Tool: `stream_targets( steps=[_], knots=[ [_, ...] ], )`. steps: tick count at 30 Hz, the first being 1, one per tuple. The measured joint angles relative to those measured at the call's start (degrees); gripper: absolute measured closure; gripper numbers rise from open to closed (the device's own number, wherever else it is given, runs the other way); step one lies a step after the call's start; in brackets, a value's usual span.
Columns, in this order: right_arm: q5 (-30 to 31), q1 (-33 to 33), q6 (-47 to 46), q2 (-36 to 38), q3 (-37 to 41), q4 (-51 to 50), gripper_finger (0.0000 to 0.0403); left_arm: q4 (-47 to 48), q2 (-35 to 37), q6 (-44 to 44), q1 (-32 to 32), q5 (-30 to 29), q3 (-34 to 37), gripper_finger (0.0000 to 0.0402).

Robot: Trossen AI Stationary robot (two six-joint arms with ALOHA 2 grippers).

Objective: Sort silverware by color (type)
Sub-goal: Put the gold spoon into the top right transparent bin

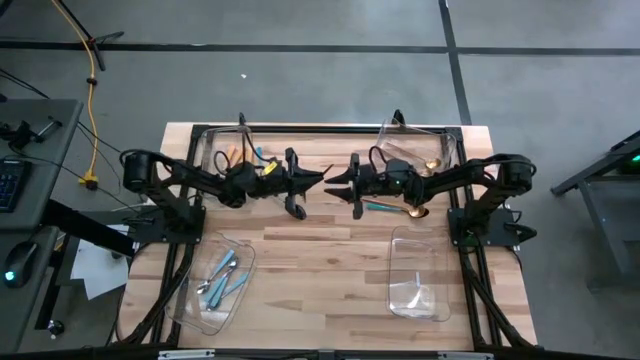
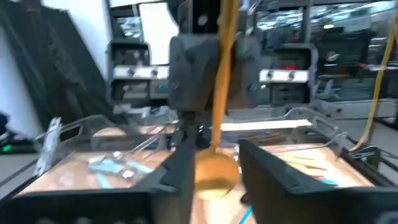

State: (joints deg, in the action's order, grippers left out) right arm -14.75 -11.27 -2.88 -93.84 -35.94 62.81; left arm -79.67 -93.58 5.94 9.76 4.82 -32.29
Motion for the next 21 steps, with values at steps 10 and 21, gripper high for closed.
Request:
stream_targets(
  steps=[10,21],
  knots=[
    [4.7,2.5,-1.0,0.0,-5.5,-6.1,0.0181,0.0,0.0,0.5,-0.4,0.6,0.0,0.0392],
    [6.1,4.5,-1.2,0.0,-8.7,-10.3,0.0202,0.0,0.0,0.4,-0.9,0.0,0.0,0.0392]
  ],
)
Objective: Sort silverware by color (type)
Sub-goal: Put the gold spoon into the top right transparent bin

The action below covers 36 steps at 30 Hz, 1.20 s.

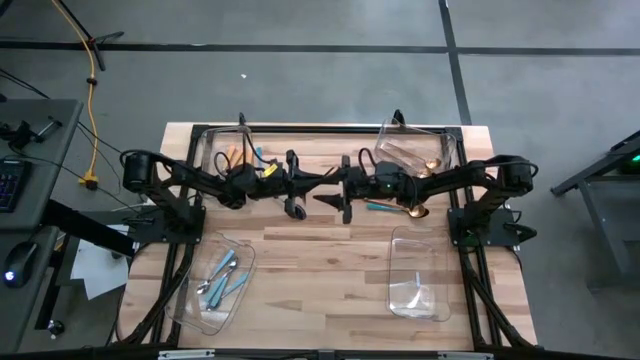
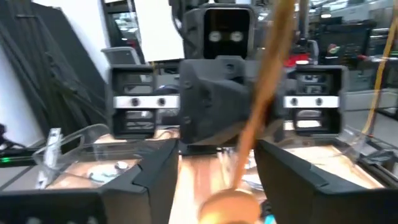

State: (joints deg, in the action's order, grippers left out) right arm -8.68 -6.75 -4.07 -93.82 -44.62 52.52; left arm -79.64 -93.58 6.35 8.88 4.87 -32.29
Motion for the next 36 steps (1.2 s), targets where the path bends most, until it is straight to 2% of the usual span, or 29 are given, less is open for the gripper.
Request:
stream_targets(
  steps=[19,25,36],
  knots=[
    [2.6,0.1,0.0,0.0,0.0,-0.5,0.039,0.0,0.0,0.0,0.0,0.2,0.0,0.0392],
    [2.5,0.1,0.0,0.0,0.0,-0.4,0.039,0.0,0.0,0.6,0.0,0.2,0.1,0.0388],
    [2.2,0.1,0.0,0.0,0.0,-0.9,0.0397,0.4,0.0,1.1,0.0,0.1,0.1,0.0344]
  ],
)
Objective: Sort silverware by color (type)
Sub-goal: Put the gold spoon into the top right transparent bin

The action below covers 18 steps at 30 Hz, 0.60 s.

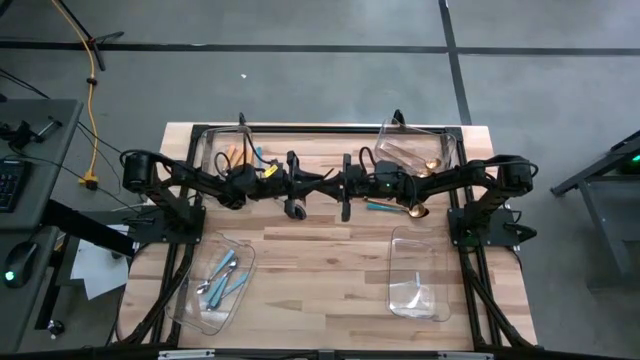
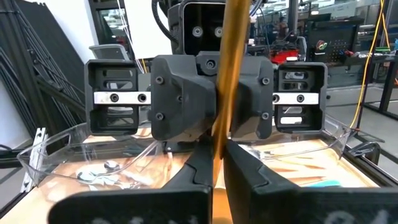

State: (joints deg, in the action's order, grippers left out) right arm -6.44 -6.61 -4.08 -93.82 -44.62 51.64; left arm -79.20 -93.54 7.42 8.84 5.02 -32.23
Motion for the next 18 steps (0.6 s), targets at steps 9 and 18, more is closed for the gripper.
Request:
stream_targets(
  steps=[9,18],
  knots=[
    [-0.2,0.0,0.0,0.0,0.0,-0.3,0.0399,1.3,0.0,0.0,0.1,-0.2,0.0,0.0284],
    [-0.1,0.0,0.0,0.0,0.0,-0.4,0.0399,1.9,0.0,0.5,0.2,-0.2,0.0,0.021]
  ],
)
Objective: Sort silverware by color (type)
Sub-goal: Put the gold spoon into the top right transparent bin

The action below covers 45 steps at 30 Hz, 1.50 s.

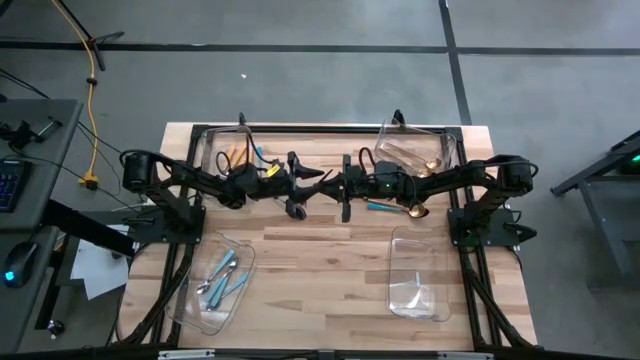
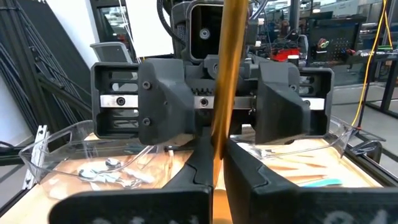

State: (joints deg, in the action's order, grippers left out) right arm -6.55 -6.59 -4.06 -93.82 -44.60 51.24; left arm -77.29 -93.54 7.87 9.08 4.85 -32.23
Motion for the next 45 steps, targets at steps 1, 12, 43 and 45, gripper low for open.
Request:
stream_targets(
  steps=[1,12,43,45],
  knots=[
    [0.0,0.0,0.1,0.0,0.0,0.0,0.0399,0.2,0.0,0.0,0.0,0.2,0.0,0.0204],
    [-1.0,-2.3,1.4,0.3,0.6,-2.6,0.04,30.0,16.3,0.6,2.9,3.9,0.1,0.0186],
    [2.3,-5.7,3.9,30.6,17.2,-12.4,0.04,40.9,46.5,-5.0,3.0,-2.1,13.8,0.0188],
    [2.3,-5.7,3.9,30.9,17.4,-12.8,0.04,40.9,46.5,-5.4,3.0,-2.1,13.8,0.0188]
  ],
)
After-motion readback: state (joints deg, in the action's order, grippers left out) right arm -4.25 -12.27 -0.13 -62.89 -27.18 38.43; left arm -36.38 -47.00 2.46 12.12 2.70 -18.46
